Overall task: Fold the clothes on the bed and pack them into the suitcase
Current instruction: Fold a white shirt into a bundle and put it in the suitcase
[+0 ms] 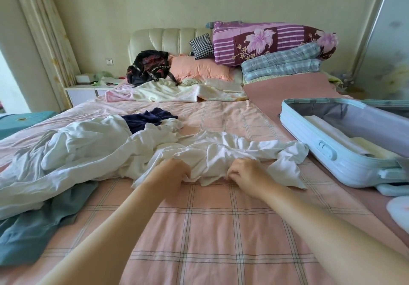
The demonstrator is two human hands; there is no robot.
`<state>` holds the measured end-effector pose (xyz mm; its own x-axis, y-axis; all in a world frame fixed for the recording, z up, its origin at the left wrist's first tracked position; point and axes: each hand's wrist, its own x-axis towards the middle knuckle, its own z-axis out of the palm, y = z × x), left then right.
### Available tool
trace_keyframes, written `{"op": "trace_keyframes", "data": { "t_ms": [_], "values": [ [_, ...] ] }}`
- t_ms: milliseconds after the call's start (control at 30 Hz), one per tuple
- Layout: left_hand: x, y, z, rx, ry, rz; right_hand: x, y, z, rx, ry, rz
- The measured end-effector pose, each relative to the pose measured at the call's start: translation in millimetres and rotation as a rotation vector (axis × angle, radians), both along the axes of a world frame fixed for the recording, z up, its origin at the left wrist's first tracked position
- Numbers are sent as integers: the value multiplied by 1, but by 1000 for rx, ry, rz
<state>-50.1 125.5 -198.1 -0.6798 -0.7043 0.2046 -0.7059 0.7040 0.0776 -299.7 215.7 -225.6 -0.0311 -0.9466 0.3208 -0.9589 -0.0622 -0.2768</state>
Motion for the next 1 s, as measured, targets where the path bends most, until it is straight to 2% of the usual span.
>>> {"op": "trace_keyframes", "data": {
  "t_ms": [100, 167, 233, 333, 467, 533, 600, 667, 733, 800, 867, 900, 933, 1000],
  "values": [
    [9, 5, 16, 17, 316, -10, 7, 2, 20, -127, -408, -116],
    [14, 18, 40, 29, 490, 65, 13, 10, 38, -168, -499, -139],
    [20, 27, 62, 51, 508, 119, 18, 21, 56, -147, -501, -85],
    [35, 37, 81, 141, 275, 184, 26, 45, 77, -79, -526, 28],
    [55, 55, 75, 11, 254, 182, 29, 65, 89, -95, -280, -51],
    [64, 62, 64, 5, 121, 119, 27, 69, 82, -90, -45, -187],
    [72, 63, 46, -61, -111, 195, 25, 73, 70, -11, 243, -373],
    [72, 60, 34, -101, -275, 364, 28, 78, 63, 118, 286, -537],
    [67, 61, 32, -6, -278, 524, 33, 78, 69, 297, 167, -630],
    [62, 60, 37, 122, -201, 543, 36, 73, 74, 491, -1, -642],
    [55, 59, 39, 240, -69, 497, 41, 66, 75, 548, -255, -593],
    [49, 59, 42, 341, 61, 501, 41, 62, 71, 494, -512, -563],
    [41, 57, 45, 422, 199, 507, 41, 57, 69, 398, -851, -527],
    [29, 48, 52, 572, 493, 550, 40, 43, 69, 139, -1400, -396]
  ]
}}
